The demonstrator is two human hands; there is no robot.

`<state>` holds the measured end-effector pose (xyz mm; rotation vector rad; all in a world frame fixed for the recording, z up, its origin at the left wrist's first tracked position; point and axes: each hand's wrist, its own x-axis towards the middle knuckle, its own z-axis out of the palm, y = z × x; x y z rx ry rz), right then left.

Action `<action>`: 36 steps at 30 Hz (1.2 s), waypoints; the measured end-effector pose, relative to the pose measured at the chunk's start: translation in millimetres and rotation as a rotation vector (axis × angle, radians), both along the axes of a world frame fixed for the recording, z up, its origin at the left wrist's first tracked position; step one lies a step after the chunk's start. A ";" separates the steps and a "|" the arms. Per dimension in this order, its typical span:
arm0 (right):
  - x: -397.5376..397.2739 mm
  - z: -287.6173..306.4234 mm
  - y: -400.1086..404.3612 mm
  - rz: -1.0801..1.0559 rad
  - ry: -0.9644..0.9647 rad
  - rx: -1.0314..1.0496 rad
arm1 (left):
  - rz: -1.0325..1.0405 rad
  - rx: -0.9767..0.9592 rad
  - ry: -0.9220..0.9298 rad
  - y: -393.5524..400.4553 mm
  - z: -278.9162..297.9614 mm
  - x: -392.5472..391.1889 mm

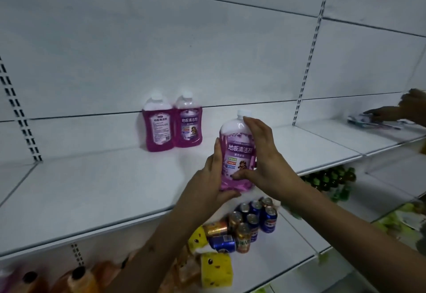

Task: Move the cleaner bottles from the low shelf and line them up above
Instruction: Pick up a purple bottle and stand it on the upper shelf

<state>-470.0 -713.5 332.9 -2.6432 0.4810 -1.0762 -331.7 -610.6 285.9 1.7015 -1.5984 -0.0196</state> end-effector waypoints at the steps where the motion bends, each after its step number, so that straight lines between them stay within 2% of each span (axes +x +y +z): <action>1: 3.7 -4.2 -9.4 -0.005 0.000 -0.018 | 0.031 0.023 -0.016 -4.3 -1.3 2.2; 4: 16.9 -12.6 -38.2 0.030 0.005 -0.091 | 0.164 0.091 -0.096 -7.9 -3.7 13.0; 8: 48.9 -19.3 -87.6 0.104 0.004 -0.101 | 0.307 0.152 0.054 -1.8 -5.3 16.6; 12: 90.1 -22.8 -141.3 0.179 -0.033 -0.080 | 0.396 0.146 -0.068 -7.9 -9.6 8.2; 16: 119.4 -22.5 -185.1 0.289 -0.058 -0.094 | 0.428 0.127 0.078 -9.0 -8.7 15.3; 19: 130.2 -22.5 -201.2 0.364 -0.043 -0.122 | 0.457 0.118 0.110 -10.7 -9.7 14.6; 23: 146.8 -18.6 -217.7 0.317 0.046 -0.166 | 0.497 0.084 0.208 -14.7 -6.0 11.9; 28: 144.6 -1.5 -208.0 0.186 0.145 -0.228 | 0.479 0.040 0.243 -14.6 1.7 7.2; 31: 133.5 5.7 -182.9 0.097 0.064 -0.244 | 0.503 -0.132 0.284 0.5 8.2 -5.4; 34: 115.8 8.5 -124.4 0.235 -0.085 -0.183 | 0.485 -0.344 0.203 41.1 4.1 -27.5; 36: 98.9 4.2 -63.4 0.406 -0.077 -0.132 | 0.484 -0.375 0.131 79.4 -8.9 -36.1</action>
